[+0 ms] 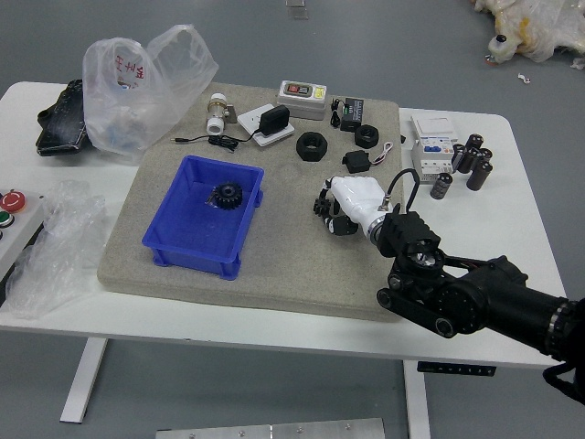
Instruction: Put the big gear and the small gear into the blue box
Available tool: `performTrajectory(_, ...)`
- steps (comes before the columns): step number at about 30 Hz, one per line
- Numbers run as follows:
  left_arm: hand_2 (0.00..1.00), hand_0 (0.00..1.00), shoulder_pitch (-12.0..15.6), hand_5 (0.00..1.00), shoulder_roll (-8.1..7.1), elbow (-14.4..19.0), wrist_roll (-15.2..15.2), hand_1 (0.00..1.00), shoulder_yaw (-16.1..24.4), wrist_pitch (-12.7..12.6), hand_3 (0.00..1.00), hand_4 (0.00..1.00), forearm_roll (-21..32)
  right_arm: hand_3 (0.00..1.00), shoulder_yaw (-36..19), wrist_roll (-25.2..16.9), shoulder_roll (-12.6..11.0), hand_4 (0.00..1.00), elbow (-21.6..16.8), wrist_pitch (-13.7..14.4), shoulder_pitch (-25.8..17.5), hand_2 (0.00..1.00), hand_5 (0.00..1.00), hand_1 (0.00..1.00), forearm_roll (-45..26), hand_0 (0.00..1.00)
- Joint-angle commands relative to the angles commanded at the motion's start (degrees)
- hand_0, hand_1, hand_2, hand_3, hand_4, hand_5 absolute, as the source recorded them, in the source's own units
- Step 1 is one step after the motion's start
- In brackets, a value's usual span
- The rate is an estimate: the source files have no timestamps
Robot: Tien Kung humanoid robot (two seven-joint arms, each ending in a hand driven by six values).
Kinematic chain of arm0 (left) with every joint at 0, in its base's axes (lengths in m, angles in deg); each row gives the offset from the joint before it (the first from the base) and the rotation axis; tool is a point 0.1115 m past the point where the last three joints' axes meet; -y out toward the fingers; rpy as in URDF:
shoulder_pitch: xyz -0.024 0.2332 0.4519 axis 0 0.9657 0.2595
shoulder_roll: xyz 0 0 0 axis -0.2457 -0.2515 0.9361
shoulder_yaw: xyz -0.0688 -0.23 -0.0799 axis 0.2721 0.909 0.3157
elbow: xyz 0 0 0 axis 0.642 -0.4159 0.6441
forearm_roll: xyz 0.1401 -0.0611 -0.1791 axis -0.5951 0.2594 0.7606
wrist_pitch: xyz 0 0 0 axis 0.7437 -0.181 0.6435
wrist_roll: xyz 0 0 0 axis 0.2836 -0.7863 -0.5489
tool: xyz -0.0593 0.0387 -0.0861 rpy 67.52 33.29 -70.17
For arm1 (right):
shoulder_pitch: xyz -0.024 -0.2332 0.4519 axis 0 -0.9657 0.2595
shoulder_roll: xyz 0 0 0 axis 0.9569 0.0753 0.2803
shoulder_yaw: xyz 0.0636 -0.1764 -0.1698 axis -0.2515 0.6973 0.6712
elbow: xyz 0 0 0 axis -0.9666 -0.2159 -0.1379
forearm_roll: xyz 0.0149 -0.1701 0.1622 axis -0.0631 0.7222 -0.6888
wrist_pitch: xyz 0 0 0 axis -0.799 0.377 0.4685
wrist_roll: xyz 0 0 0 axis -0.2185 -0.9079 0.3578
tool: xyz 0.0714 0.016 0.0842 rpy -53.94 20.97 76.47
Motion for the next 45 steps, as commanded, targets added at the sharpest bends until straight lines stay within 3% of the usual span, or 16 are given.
performTrajectory(5,0.482,0.598,-0.1,0.2,0.06,-0.02,-0.16,0.42,-0.25,-0.05,0.641,0.665,0.27,0.349,-1.23,-0.01,-0.9,0.154,-3.21,0.02,0.23,0.303,0.015,0.282,1.01,0.234)
performTrajectory(10,0.481,0.599,0.17,0.2,-0.05,0.01,-0.05,0.42,-0.2,-0.09,0.641,0.665,0.33,0.343,-2.75,0.79,-1.41,0.127,-9.56,-0.48,2.79,0.296,0.002,0.273,3.91,0.224)
performTrajectory(15,0.482,0.598,0.2,0.201,-0.29,0.03,0.1,0.419,0.03,0.02,0.641,0.666,0.0,0.367,-0.6,1.63,2.08,0.139,-15.62,-1.49,8.22,0.31,0.002,0.273,5.74,0.216)
performTrajectory(19,0.482,0.598,0.04,0.201,-0.51,0.04,0.02,0.419,-0.11,-0.01,0.641,0.666,0.12,0.367,1.62,1.59,3.78,0.139,-18.28,-1.66,10.17,0.31,0.002,0.273,6.27,0.216)
performTrajectory(20,0.481,0.598,0.07,0.2,-0.54,0.05,0.03,0.42,-0.13,-0.02,0.641,0.666,0.16,0.399,2.08,1.54,4.02,0.194,-18.56,-1.62,10.4,0.396,0.002,0.299,6.34,0.241)
performTrajectory(25,0.481,0.598,0.52,0.2,-0.57,0.16,0.48,0.42,0.32,0.07,0.641,0.666,-0.26,0.399,5.27,1.84,6.65,0.194,-17.05,-2.09,11.41,0.396,0.002,0.299,6.75,0.241)
performTrajectory(26,0.481,0.598,0.53,0.2,-0.56,0.16,0.49,0.421,0.34,0.07,0.641,0.666,-0.28,0.456,5.75,1.92,7.05,0.295,-16.59,-2.27,11.5,0.552,0.002,0.482,6.79,0.351)
performTrajectory(31,0.481,0.598,0.31,0.2,-0.53,0.12,0.24,0.421,0.17,0.04,0.641,0.666,-0.17,0.456,8.08,2.19,8.23,0.295,-13.38,-3.3,11.23,0.552,0.002,0.482,6.4,0.351)
performTrajectory(32,0.481,0.598,0.3,0.2,-0.53,0.11,0.21,0.421,0.11,0.03,0.641,0.666,-0.11,0.694,8.25,2.17,8.23,0.279,-12.99,-3.43,11.11,0.78,0.099,0.676,6.25,0.437)
performTrajectory(37,0.481,0.598,0.45,0.2,-0.5,0.15,0.39,0.421,0.27,0.05,0.641,0.666,-0.24,0.694,7.19,2.05,8.23,0.279,-12.52,-4.07,10.43,0.78,0.099,0.676,5.88,0.437)
performTrajectory(38,0.482,0.599,0.41,0.201,-0.49,0.14,0.38,0.42,0.27,0.04,0.641,0.666,-0.24,0.93,6.95,2.16,8.23,0.549,-12.61,-4.18,10.32,0.887,0.111,0.772,5.98,0.502)
performTrajectory(43,0.482,0.599,-0.22,0.201,-0.54,0.13,0.29,0.42,0.15,0.07,0.641,0.666,-0.19,0.93,6.26,2.76,7.76,0.549,-12.89,-4.85,9.69,0.887,0.111,0.772,6.61,0.502)
performTrajectory(44,0.482,0.598,-0.29,0.201,-0.62,0.12,0.32,0.42,0.23,0.09,0.641,0.666,-0.33,0.969,6.0,2.89,7.56,0.644,-13.0,-5.06,9.51,0.917,0.116,0.791,6.8,0.515)
performTrajectory(45,0.482,0.598,-0.31,0.201,-0.69,0.13,0.36,0.42,0.29,0.11,0.641,0.666,-0.43,0.969,5.72,3.0,7.38,0.644,-13.14,-5.24,9.37,0.917,0.116,0.791,6.98,0.515)
